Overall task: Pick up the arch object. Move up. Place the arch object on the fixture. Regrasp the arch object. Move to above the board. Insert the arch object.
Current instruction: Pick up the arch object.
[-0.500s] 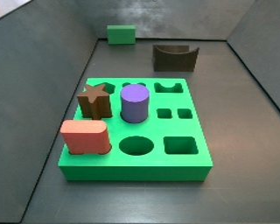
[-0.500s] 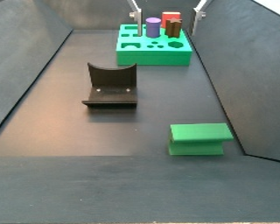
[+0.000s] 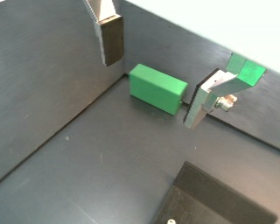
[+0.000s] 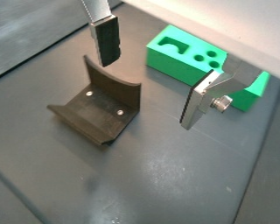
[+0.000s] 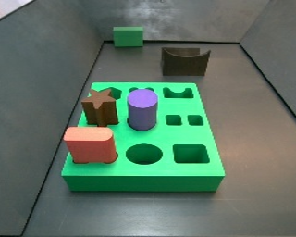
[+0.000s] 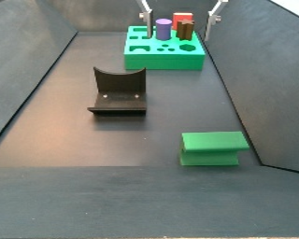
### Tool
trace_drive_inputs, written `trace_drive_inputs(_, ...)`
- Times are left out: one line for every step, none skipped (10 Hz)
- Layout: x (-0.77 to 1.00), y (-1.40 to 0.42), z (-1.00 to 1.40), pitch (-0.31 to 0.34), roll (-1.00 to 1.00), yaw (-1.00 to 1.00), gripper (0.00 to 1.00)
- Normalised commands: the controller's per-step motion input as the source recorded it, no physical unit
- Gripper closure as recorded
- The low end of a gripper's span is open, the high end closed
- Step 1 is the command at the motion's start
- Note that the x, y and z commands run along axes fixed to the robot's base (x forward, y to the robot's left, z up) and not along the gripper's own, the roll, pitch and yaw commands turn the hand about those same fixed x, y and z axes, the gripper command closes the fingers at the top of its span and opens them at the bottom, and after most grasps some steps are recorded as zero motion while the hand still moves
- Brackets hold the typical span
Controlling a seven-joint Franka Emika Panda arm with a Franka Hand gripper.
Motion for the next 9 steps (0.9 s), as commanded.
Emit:
trace_drive_inputs(-0.07, 0.29, -0.23, 0.0, 0.0, -0.71, 0.0)
trace_drive_inputs(-0.07, 0.31, -0.27, 0.007, 0.0, -0.7, 0.0)
trace_drive_inputs(-0.06, 0.27, -0.28, 0.007, 0.0, -0.73, 0.0)
trace_drive_inputs(-0.01, 0.18, -0.19, 0.0, 0.0, -0.82, 0.0)
trace_drive_inputs(0.0, 0.03, -0.06, -0.033, 0.0, -0.98, 0.0)
trace_drive_inputs(0.0, 0.0, -0.06, -0.09, 0.0, -1.0, 0.0)
trace_drive_inputs(0.0, 0.0, -0.06, -0.09, 0.0, -1.0, 0.0)
trace_drive_inputs(0.0, 0.0, -0.06, -0.091, 0.0, -1.0, 0.0)
trace_drive_inputs(0.0, 0.0, -0.08, -0.079, 0.0, -1.0, 0.0)
